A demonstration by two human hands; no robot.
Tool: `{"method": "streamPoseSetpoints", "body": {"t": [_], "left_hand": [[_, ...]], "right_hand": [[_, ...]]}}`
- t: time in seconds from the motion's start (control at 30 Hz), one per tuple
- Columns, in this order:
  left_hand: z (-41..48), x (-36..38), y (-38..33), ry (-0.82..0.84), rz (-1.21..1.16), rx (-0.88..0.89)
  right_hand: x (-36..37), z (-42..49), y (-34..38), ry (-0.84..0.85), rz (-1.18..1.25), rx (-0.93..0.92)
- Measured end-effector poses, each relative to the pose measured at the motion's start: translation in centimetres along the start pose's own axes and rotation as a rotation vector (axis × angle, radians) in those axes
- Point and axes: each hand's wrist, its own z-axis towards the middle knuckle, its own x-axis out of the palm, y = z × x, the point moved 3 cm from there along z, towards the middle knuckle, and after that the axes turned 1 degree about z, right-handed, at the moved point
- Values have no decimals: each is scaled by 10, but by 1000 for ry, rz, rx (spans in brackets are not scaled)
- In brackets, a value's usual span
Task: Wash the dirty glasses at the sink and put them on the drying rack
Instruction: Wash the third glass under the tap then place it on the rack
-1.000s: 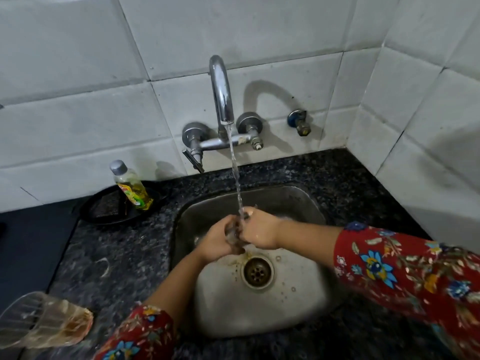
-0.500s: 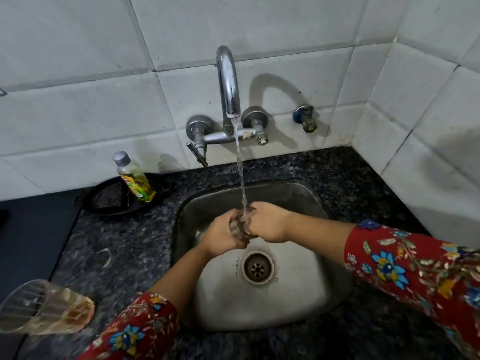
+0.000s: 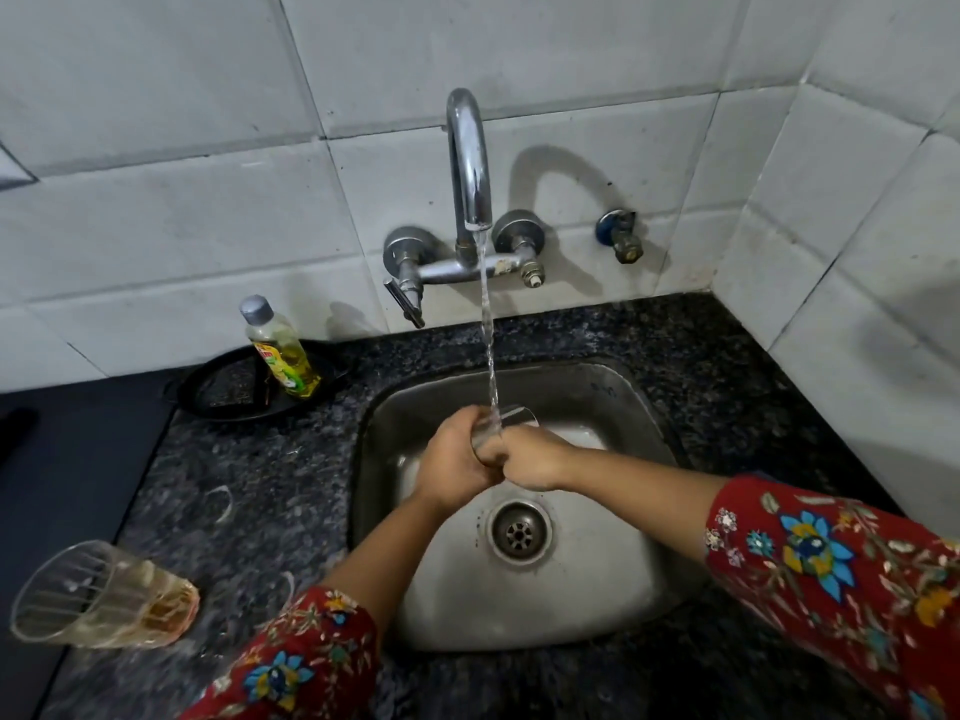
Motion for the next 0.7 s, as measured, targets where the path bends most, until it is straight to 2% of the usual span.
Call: {"method": "streamPoseSetpoints", "body": {"t": [0.03, 0.07, 0.13, 0.17, 0.23, 0.3, 0.37, 0.4, 0.5, 0.53, 0.57, 0.6, 0.7], "left_hand": [[1, -1, 3, 27, -63, 2], [3, -3, 5, 81, -108, 15], [6, -8, 4, 188, -103, 33], [7, -8, 4, 207, -91, 22], [4, -3, 3, 169, -86, 4], [-3, 2, 3, 85, -54, -3], [-7, 6, 10, 42, -89, -25], [-9, 6, 10, 45, -116, -23], [-11, 2, 1, 56, -94, 3], [-11, 1, -2, 36, -86, 10], [-10, 0, -4, -2, -84, 11], [-10, 0, -3, -50, -77, 1], [-12, 0, 5, -160, 100, -97]], "right_hand": [[0, -1, -2, -38, 7, 13], [-6, -3, -4, -89, -116, 5], [-12, -5, -11, -205, -346, -157], [-12, -6, -11, -151, -385, -178], [-9, -5, -4, -23, -425, -44], [-4, -4, 7, 123, -312, 71], [2, -2, 13, 209, -270, 72], [0, -2, 12, 230, -349, 70], [-5, 3, 6, 160, -667, -20], [-7, 4, 6, 155, -704, -17], [-8, 5, 8, 143, -659, 18], [-8, 6, 9, 123, -475, 82], [-5, 3, 16, 111, 308, 324]]}}
